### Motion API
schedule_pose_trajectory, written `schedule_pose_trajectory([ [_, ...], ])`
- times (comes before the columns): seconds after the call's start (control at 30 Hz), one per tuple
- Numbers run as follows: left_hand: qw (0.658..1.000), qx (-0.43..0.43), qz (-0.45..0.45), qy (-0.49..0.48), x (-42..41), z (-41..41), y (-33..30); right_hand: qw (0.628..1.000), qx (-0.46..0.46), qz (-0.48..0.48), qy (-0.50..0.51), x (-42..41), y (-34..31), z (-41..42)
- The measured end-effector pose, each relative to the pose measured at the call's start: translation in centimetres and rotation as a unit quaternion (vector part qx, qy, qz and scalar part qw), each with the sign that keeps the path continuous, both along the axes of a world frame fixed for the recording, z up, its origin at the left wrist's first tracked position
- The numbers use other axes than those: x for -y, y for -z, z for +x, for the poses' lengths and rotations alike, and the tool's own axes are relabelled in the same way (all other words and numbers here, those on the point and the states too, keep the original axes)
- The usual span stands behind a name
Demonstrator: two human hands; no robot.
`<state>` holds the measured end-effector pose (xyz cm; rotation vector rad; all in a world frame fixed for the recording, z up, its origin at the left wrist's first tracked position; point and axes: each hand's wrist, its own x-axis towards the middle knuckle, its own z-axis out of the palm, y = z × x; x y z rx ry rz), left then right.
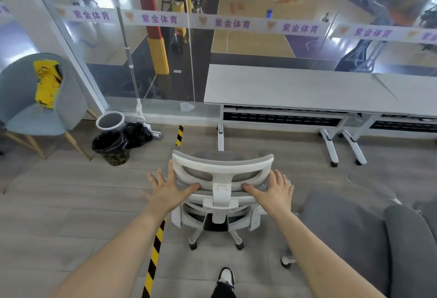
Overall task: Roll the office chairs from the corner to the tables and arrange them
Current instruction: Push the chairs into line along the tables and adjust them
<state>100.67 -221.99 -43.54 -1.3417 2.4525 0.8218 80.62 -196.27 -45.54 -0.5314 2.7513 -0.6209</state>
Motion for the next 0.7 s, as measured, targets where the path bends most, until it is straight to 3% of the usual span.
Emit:
schedule_pose_trajectory([
  [0.37, 0.996, 0.084, -0.01, -0.002, 7.4, -9.8, -1.2, 1.0, 0.011, 0.012, -0.013, 8.2, -0.5, -9.7],
  [0.7, 0.998, 0.059, 0.006, -0.002, 10.2, -13.1, -1.0, 0.999, 0.018, 0.017, -0.024, 11.2, -0.4, -13.7],
])
